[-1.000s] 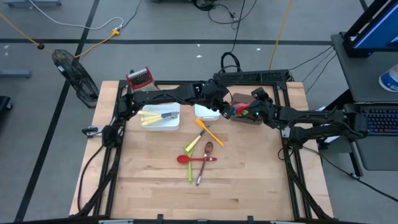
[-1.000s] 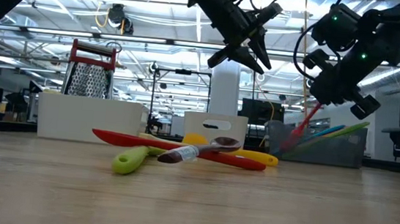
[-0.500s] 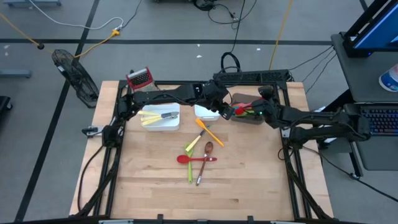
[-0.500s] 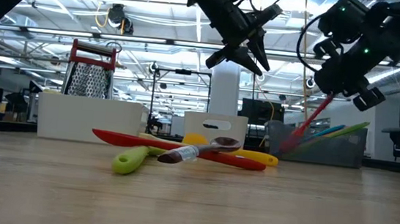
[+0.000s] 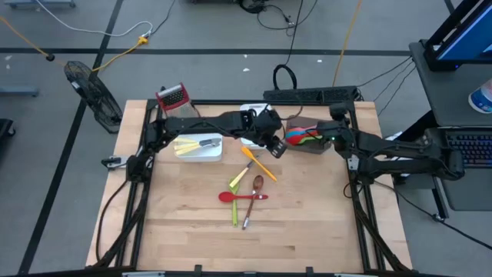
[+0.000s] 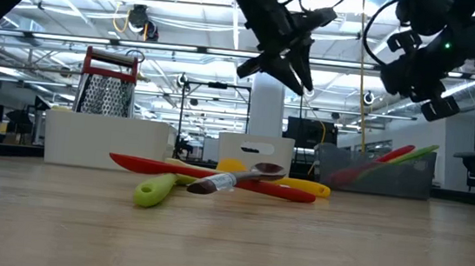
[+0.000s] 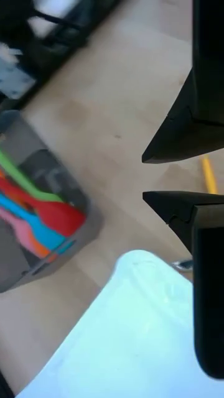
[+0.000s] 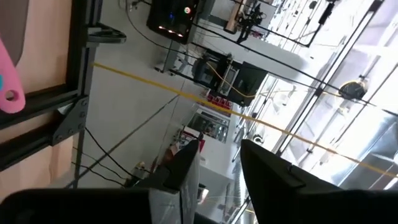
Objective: Pick & Place Kitchen Items
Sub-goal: Put the yellow spatula into the black bin
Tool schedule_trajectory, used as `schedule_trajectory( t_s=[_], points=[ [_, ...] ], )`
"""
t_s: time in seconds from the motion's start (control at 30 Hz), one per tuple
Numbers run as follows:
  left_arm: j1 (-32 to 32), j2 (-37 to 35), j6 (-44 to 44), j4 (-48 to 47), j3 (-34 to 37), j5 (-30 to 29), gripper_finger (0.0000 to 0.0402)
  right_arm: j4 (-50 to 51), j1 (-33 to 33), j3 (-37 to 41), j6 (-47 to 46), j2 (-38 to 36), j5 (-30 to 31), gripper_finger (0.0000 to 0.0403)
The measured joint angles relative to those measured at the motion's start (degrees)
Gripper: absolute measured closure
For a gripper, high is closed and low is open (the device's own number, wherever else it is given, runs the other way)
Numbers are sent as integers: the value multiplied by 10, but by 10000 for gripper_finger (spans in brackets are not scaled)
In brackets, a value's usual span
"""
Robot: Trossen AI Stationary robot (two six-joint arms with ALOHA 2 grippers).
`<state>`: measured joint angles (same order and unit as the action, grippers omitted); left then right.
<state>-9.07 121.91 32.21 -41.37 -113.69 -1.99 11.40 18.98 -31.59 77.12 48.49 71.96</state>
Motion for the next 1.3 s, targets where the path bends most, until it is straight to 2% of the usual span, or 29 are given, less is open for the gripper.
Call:
schedule_trajectory(
  t_s=[0.13, 0.3, 0.57, 0.83, 1.3],
  points=[
    [6, 0, -42, -60, 0, 10, 316, 0, -13, 0, -32, -11, 0, 293],
    [4, 0, -23, -130, 0, 3, 316, 0, -44, 0, -72, -19, 0, 293],
    [5, -11, -73, -142, 0, -8, 316, 0, -93, 0, -135, -19, 0, 293],
    [7, -55, -90, -200, -1, -45, 316, -3, -138, 0, -139, -16, -6, 293],
    [31, -126, -130, -266, 0, -41, 316, -5, -194, 0, -228, -4, -193, 293]
  ],
)
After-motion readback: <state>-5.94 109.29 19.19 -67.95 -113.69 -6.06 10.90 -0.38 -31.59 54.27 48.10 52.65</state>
